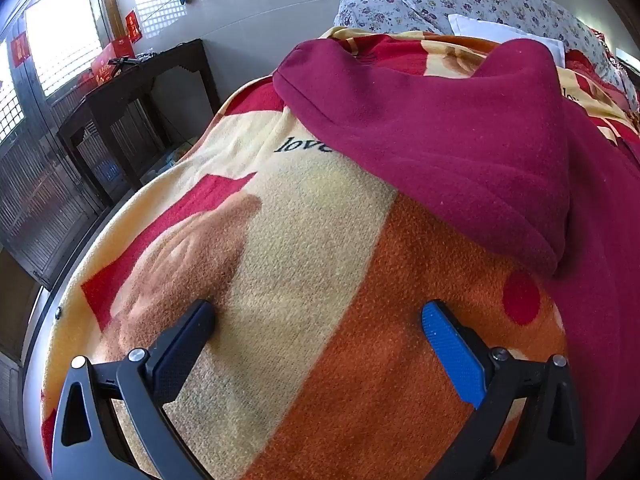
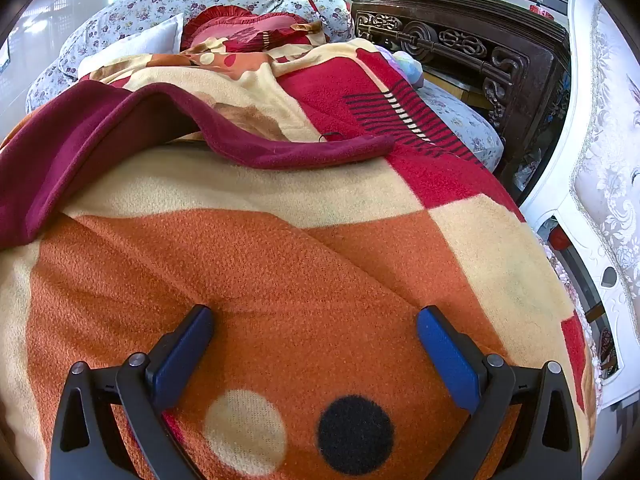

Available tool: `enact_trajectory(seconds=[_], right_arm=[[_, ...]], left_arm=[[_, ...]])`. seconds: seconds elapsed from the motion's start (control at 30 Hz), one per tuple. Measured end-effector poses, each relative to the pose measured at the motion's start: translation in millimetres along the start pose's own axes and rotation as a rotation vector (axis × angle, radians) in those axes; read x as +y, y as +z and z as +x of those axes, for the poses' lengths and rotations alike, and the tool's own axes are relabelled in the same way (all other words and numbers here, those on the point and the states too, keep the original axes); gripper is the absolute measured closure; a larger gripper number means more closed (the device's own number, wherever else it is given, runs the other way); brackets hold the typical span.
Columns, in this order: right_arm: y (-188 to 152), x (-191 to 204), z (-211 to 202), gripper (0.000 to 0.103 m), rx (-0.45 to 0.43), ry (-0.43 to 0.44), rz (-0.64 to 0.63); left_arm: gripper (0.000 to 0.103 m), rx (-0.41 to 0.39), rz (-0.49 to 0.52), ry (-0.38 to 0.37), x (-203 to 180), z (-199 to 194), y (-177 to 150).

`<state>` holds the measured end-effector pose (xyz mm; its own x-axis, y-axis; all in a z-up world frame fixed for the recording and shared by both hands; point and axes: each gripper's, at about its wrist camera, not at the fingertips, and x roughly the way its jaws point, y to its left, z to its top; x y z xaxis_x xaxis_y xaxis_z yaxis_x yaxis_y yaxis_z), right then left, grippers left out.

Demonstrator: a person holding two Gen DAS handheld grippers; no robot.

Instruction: Fold small clothes

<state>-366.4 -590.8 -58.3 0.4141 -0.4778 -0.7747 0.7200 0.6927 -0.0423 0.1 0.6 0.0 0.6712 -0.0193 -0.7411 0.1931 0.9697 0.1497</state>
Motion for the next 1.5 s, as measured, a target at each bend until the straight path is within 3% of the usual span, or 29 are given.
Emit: enact_trajectory(seconds=[0.17,0.57,0.93,1.03,1.13,1.3,1.5], right_arm=[[-0.4,-0.3,-0.1,0.000,0.000,0.000,0.000],[-1.5,-1.1,-0.3,0.000,0.000,0.000,0.001],[-1.4,2.2,-3.3,0.000,0.005,-0.016,-0.012],[0.2,3.4,-3.6,0.000,0.042,-0.037,-0.014],[-7.8,7.3,-25.6,0.000,0.047,-0.012,0.006],[-29.7,29.5,-100.9,0.000,-0.035,0.060,-0.023],[-41.8,73.0,-202.9,0.000,-0.080,0.275,-0.029]], left_arm=[[0.000,0.008,0.017,0.014,-0.9,-0.2,-0.1],[0.000,0.025,-0.006,-0.066,3.1,-22.5,-5.4],[0.000,-0.046,-0.007,-0.132,-19.6,-74.2,-1.6],[0.000,-0.060,0.008,-0.140,-27.0,-83.5,-1.8],[0.000,-0.068,0.016,-0.153,-31.3,-92.8,-3.5],[0.000,-0.102,0.039,-0.167,-36.6,-111.6,-6.2],[0.000,-0.121,0.038,-0.211,-37.5,-129.6,-11.4]])
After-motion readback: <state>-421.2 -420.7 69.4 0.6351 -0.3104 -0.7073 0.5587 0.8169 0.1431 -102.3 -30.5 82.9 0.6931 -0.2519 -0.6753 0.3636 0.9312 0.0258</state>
